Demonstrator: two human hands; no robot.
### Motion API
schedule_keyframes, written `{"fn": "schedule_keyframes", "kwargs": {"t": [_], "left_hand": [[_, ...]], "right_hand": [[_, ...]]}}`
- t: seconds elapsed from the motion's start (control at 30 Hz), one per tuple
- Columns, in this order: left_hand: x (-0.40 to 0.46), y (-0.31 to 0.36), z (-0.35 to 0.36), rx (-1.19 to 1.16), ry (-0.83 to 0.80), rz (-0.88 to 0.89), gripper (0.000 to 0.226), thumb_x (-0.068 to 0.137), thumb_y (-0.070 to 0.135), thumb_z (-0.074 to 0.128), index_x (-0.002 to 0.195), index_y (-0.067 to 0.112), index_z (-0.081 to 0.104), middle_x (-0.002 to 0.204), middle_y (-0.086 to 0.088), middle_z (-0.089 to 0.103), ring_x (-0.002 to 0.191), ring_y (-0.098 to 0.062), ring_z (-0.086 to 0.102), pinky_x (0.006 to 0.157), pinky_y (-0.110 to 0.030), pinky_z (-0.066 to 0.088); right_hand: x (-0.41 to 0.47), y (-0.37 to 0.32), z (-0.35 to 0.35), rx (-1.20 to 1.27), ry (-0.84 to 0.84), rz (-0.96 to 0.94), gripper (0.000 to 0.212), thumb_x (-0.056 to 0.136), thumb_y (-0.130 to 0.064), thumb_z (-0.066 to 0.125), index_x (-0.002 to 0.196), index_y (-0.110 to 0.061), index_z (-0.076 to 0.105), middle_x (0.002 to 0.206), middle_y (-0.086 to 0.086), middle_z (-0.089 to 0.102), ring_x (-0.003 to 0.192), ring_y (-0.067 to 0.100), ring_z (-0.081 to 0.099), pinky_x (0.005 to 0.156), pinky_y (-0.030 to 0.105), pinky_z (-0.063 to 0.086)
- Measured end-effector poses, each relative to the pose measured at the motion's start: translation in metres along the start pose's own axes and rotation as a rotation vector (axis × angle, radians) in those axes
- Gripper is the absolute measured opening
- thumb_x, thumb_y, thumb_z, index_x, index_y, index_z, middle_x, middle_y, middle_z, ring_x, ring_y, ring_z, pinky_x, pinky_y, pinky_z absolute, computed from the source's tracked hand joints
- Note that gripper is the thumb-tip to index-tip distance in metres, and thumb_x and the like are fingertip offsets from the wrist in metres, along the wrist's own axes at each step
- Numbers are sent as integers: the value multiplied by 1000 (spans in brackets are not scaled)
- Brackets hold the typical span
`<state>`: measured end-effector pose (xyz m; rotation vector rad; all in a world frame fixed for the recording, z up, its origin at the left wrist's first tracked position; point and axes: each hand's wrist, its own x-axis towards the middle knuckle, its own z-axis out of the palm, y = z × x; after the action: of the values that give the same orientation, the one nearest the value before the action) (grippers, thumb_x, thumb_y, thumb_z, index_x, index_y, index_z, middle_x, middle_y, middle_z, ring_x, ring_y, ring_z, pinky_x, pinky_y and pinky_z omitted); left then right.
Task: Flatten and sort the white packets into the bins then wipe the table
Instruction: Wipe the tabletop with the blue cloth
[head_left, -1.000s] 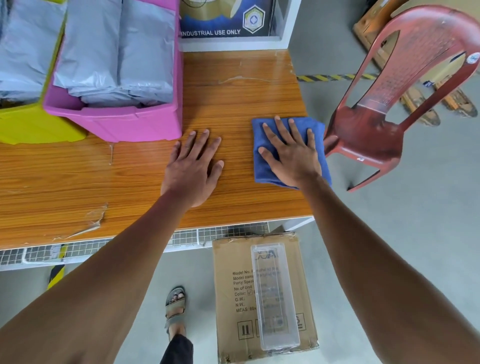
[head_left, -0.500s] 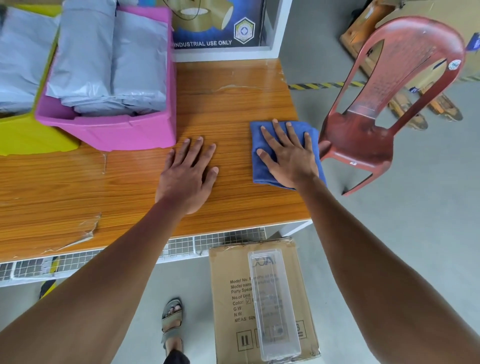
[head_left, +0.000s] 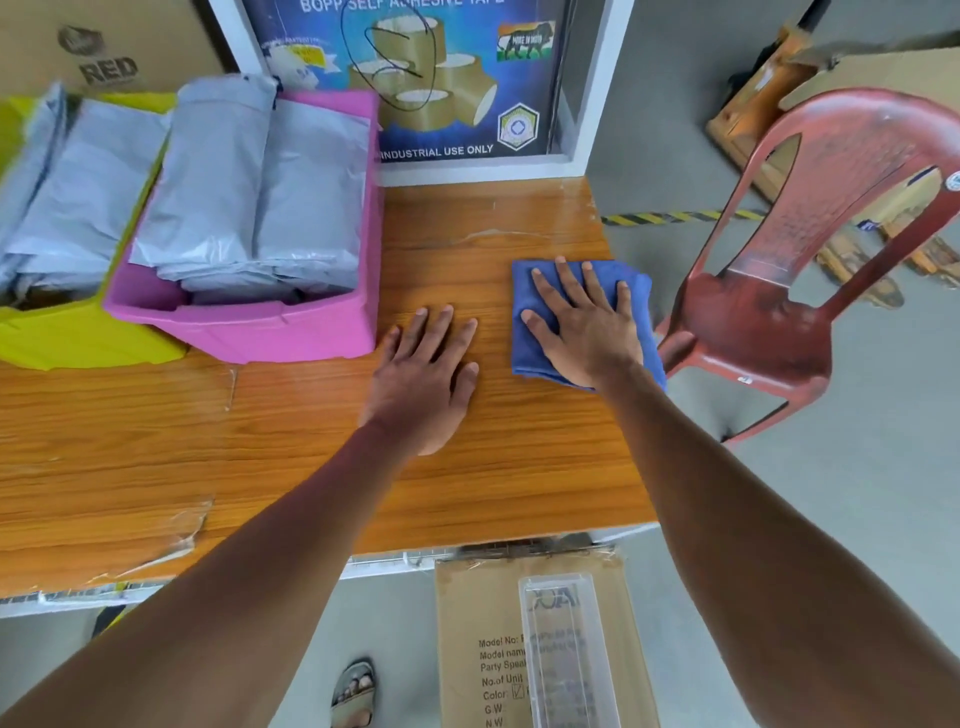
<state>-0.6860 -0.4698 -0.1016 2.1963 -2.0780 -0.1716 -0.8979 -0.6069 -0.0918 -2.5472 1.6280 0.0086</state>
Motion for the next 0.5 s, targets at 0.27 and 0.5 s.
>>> {"fn": "schedule_keyframes", "kwargs": {"t": [0.27, 0.5], "left_hand": [[74, -2, 1, -24, 8, -70, 62, 108, 57, 12, 167, 42, 6, 177, 9, -2, 163, -19, -5, 132, -48, 2], [88, -2, -2, -38, 0, -63, 61, 108, 57, 12, 167, 42, 2, 177, 8, -5, 163, -20, -8, 131, -50, 2]], "right_hand": [[-15, -8, 8, 32, 143, -13, 64, 106, -65, 18, 163, -37, 29, 173, 2, 19, 159, 25, 17, 127, 59, 14], [37, 7, -2, 31, 103, 52, 64, 105, -62, 16, 163, -39, 25, 173, -1, 18, 160, 25, 15, 127, 58, 12]]}}
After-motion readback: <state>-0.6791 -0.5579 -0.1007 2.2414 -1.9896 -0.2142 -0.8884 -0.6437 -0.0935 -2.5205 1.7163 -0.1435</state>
